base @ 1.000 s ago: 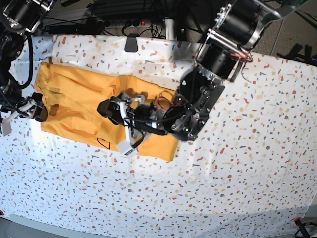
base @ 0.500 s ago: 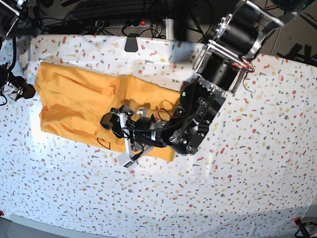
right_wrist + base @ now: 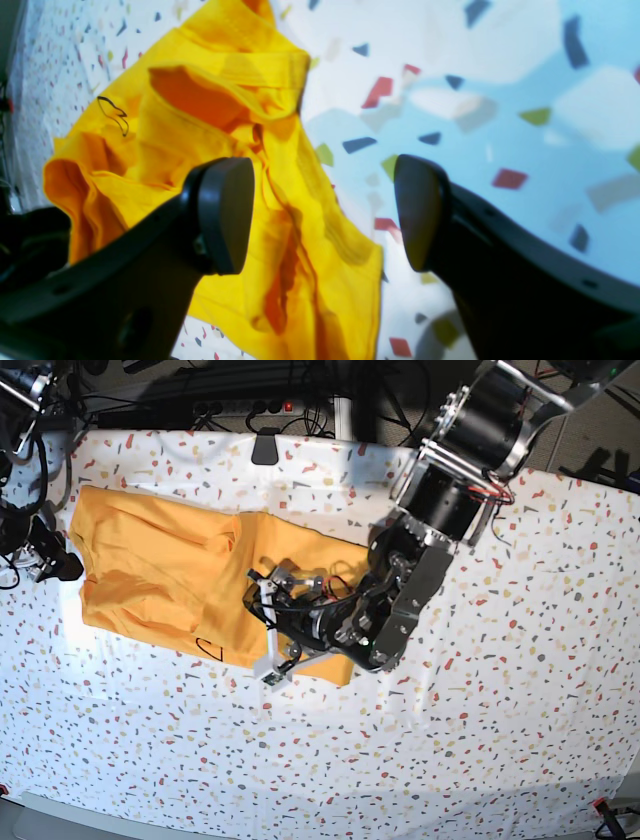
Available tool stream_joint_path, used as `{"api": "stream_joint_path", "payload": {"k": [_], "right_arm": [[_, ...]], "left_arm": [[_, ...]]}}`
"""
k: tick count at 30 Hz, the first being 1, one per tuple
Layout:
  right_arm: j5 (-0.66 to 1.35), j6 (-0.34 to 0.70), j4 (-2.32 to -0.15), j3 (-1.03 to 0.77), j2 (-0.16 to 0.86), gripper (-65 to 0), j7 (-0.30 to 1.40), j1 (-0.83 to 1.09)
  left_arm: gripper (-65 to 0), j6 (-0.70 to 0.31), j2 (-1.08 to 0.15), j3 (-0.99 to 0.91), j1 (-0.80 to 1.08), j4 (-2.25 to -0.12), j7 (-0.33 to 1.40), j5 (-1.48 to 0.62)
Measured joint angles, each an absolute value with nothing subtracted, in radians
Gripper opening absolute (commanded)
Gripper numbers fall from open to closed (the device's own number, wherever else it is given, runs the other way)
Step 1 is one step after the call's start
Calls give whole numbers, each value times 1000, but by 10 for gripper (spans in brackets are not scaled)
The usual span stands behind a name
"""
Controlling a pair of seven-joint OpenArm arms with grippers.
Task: Fold the T-shirt properly
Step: 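Grasp the shirt bundle edges with both grippers and lift them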
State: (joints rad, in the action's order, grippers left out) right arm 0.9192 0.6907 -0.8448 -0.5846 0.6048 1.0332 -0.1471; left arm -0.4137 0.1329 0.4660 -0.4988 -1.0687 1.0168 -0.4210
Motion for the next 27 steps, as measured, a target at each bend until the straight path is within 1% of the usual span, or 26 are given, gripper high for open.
{"api": "stream_joint_path", "payload": {"k": [3, 6, 8, 12, 13, 14, 15, 17, 18, 21, 23, 26, 27], "right_arm": [[943, 690, -844, -495, 610, -210, 1026, -154], [1061, 694, -844, -425, 609, -210, 1112, -157], [1132, 694, -844, -396, 606, -210, 1184, -158], [1155, 694, -844, -382, 599, -212, 1194, -158], [1155, 694, -844, -382, 599, -230, 1193, -158], [1153, 694, -844, -382, 599, -276, 1191, -157], [1141, 693, -842, -382, 599, -352, 1190, -158], [1121, 693, -838, -378, 596, -558, 1184, -154], [1117, 693, -837, -376, 592, -650, 1175, -148], [1120, 693, -833, -376, 591, -650, 1096, -143], [1105, 693, -831, -372, 590, -650, 1086, -162], [1088, 695, -827, -371, 584, -650, 1153, -215], [1127, 694, -826, -371, 584, -650, 1189, -233]], "left_arm": [[-354, -402, 136, 466, -498, -1069, 1006, -405], [-354, -400, 136, 466, -484, -1069, 1005, -361], [-354, -400, 136, 467, -467, -1069, 1007, -337], [-354, -399, 134, 466, -445, -1069, 1002, -331], [-354, -399, 134, 466, -442, -1069, 991, -332], [-354, -399, 136, 466, -435, -1069, 977, -332], [-354, -399, 136, 467, -429, -1069, 972, -333], [-354, -399, 136, 466, -420, -1069, 972, -332], [-354, -399, 135, 466, -418, -1069, 971, -333], [-354, -399, 136, 466, -413, -1069, 966, -332], [-354, -353, 136, 466, -408, -1069, 942, -334], [-354, -313, 136, 466, -407, -1069, 912, -337], [-354, -313, 136, 466, -407, -1069, 910, -332]]}}
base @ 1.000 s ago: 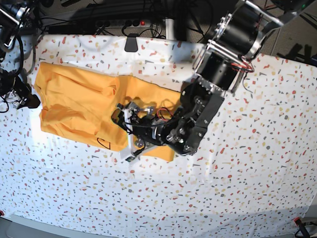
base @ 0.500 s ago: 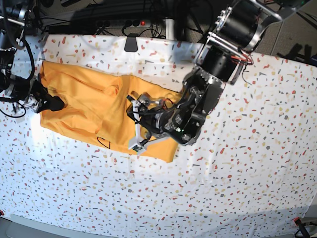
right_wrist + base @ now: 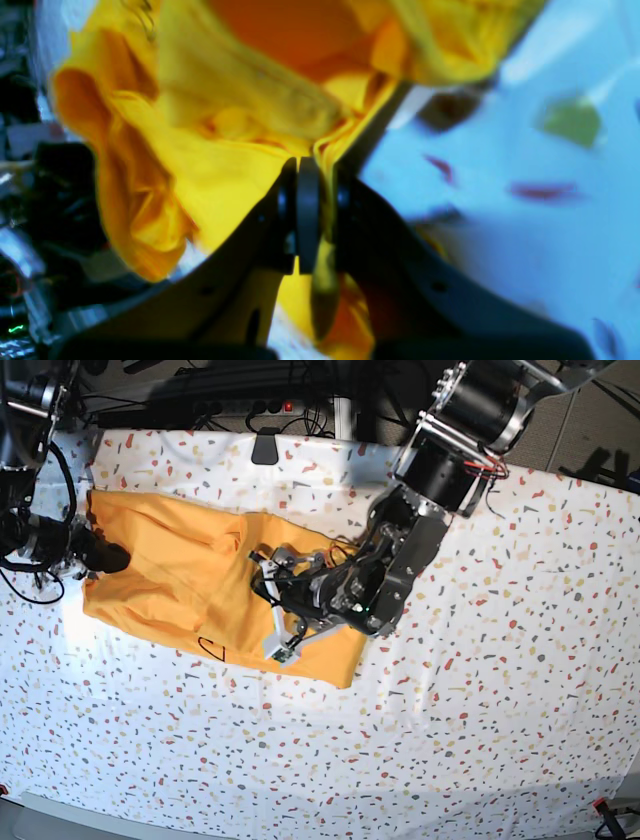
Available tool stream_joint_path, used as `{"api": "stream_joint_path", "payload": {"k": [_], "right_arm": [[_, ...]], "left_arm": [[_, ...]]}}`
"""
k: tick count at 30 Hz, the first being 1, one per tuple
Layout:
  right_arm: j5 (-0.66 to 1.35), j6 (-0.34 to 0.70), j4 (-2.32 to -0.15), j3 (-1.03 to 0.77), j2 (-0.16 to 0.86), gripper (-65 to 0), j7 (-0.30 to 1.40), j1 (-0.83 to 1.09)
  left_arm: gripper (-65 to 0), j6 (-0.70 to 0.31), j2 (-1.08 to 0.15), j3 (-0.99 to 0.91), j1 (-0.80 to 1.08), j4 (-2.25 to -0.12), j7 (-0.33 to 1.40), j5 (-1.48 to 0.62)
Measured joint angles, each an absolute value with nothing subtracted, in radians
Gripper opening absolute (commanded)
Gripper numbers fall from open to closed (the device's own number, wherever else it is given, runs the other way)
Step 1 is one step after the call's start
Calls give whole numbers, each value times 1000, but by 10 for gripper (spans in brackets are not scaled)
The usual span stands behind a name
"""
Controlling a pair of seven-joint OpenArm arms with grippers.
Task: Fold the T-shirt properly
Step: 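Grasp the shirt bundle edges with both grippers and lift them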
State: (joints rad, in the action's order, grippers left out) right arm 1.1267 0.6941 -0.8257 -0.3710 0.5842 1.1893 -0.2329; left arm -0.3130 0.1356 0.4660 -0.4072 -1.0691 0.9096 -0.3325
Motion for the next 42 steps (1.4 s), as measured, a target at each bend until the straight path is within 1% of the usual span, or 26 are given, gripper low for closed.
{"api": "stream_joint_path", "payload": {"k": [5, 8, 15, 21, 24, 27, 32, 36, 39, 42], "right_arm": [[1384, 696, -827, -371, 562, -650, 1359, -336], [1443, 696, -827, -372, 527, -650, 1402, -397], [1443, 696, -827, -371, 402, -650, 1404, -472], [1443, 696, -827, -370, 316, -650, 1403, -492], [1414, 696, -827, -370, 278, -650, 1404, -490], [1387, 696, -827, -370, 257, -650, 1404, -490], [1344, 695, -827, -371, 231, -650, 1404, -490], [1273, 695, -827, -372, 184, -650, 1400, -490], [1259, 695, -827, -371, 144, -650, 1390, -490], [1248, 695, -827, -371, 128, -650, 1392, -499]], "left_arm": [[-354, -313, 136, 466, -407, -1069, 901, -333], [-354, -313, 136, 466, -412, -1069, 905, -333], [-354, -313, 135, 466, -508, -1069, 1037, -332], [-354, -314, 116, 467, -586, -1069, 1262, -333], [-354, -310, 62, 467, -602, -1069, 1259, -250], [-354, -250, -9, 466, -605, -1069, 1252, -172], [-354, -189, -89, 467, -605, -1069, 1213, -179], [-354, -186, -149, 469, -605, -1069, 1208, -184], [-354, -186, -183, 469, -603, -1070, 1277, -218], [-354, -183, -198, 469, -587, -1071, 1282, -264]]}}
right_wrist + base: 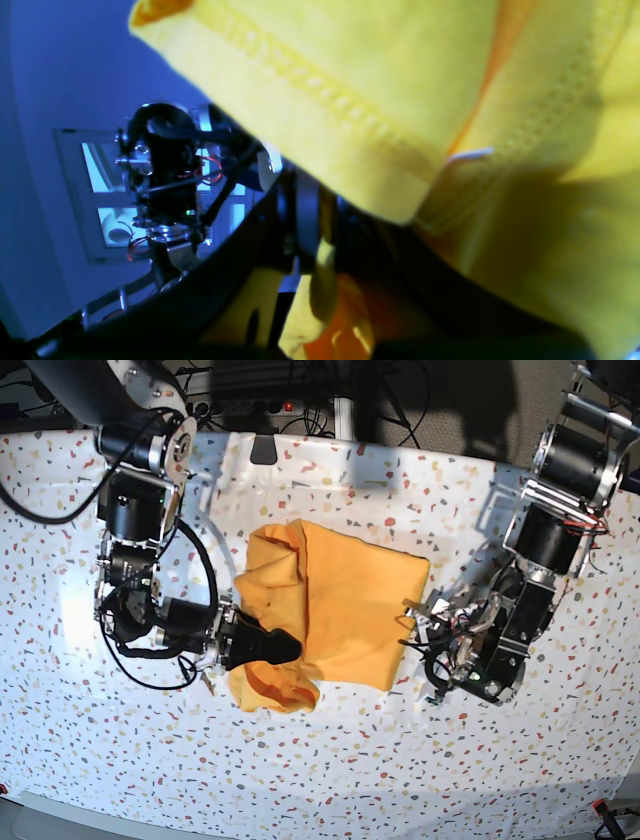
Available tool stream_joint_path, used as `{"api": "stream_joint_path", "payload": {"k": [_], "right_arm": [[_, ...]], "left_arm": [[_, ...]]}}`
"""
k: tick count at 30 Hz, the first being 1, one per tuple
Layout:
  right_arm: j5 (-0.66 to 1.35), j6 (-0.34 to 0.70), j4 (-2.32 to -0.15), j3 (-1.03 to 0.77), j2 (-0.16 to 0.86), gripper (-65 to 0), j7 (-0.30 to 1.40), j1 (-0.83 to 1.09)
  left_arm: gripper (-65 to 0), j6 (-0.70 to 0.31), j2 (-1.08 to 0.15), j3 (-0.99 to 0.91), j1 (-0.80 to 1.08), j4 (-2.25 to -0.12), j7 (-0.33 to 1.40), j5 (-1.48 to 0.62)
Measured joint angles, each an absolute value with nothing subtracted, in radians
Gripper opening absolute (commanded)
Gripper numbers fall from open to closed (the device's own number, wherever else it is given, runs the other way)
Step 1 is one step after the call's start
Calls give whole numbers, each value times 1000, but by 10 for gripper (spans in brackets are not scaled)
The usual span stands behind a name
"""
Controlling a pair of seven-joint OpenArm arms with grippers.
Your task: Fold the T-shirt properly
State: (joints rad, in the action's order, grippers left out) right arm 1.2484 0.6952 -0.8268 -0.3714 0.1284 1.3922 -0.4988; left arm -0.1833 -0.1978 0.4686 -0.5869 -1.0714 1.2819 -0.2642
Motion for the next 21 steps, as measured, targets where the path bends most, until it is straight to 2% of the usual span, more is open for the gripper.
{"api": "stream_joint_path", "payload": {"k": [6, 14, 21], "right_arm": [[1241, 694, -827, -373, 98, -650, 1391, -552], [949, 695, -827, -372, -1, -650, 1259, -565], [872, 694, -827, -373, -64, -650, 1193, -565]], "left_arm": [[-354, -185, -213, 464, -536, -1084, 1244, -275], [-354, -184, -219, 460, -507, -1094, 1219, -305], [-354, -184, -218, 460, -507, -1095, 1219, -304]]}}
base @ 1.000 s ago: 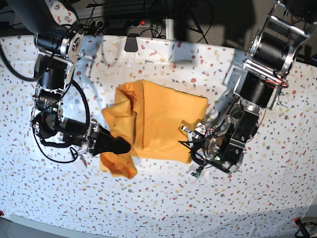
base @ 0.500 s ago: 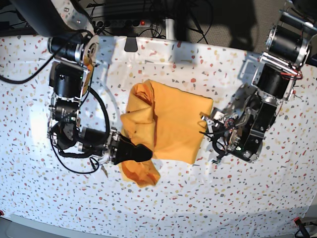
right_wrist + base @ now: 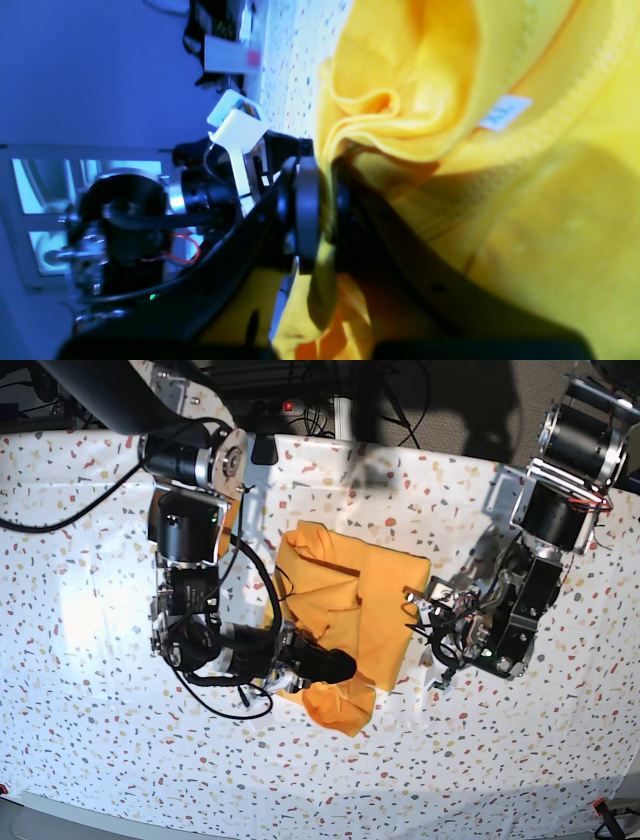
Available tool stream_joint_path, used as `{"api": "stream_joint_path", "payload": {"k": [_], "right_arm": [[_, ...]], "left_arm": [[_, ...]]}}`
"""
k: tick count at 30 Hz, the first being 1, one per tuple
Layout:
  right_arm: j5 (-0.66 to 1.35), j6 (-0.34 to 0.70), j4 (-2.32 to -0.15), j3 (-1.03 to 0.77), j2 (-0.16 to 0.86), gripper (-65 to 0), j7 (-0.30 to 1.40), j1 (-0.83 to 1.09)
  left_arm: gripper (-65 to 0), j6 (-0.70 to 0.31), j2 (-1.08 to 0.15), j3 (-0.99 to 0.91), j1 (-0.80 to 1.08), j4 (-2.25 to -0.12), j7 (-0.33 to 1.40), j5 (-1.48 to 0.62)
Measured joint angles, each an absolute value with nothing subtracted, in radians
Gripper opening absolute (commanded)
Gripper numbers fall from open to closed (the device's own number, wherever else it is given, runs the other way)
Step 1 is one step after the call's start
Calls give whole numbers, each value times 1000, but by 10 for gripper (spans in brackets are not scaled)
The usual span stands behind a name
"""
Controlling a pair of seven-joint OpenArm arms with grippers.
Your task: Fold the T-shirt properly
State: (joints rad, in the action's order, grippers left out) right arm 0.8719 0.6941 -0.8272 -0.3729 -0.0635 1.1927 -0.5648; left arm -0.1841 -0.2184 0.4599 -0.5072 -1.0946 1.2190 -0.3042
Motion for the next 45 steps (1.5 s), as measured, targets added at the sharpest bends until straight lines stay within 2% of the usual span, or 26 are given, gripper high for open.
{"api": "stream_joint_path", "payload": {"k": [7, 11, 14, 16, 20, 28, 34, 42, 45], "right_arm": [[782, 694, -827, -373, -90, -650, 1144, -562], [735, 694, -827, -373, -86, -650, 1145, -562], [741, 694, -827, -373, -91, -456, 1148, -562], [788, 694, -827, -375, -105, -386, 1148, -562], [841, 693, -827, -355, -155, -381, 1149, -562], [891, 694, -826, -154, -150, -381, 1170, -575], [925, 693, -826, -151, -149, -381, 1148, -724], [357, 694, -828, -150, -129, -381, 930, -854], [278, 693, -828, -150, -76, -381, 889, -843]], "left_arm": [[-354, -187, -235, 463, -513, -1102, 1232, -310], [-354, -190, -281, 472, -491, -1177, 1217, -280], [-354, -185, -348, 474, -484, -1268, 1250, -182], [-354, -149, -394, 471, -490, -1341, 1250, -131], [-354, -107, -465, 472, -496, -1449, 1233, -113], [-354, -51, -546, 472, -485, -1467, 1211, -117], [-354, -31, -551, 473, -487, -1467, 1150, -174], [-354, -6, -551, 473, -485, -1534, 1083, -251], [-354, -4, -551, 473, -485, -1620, 1084, -248]]}}
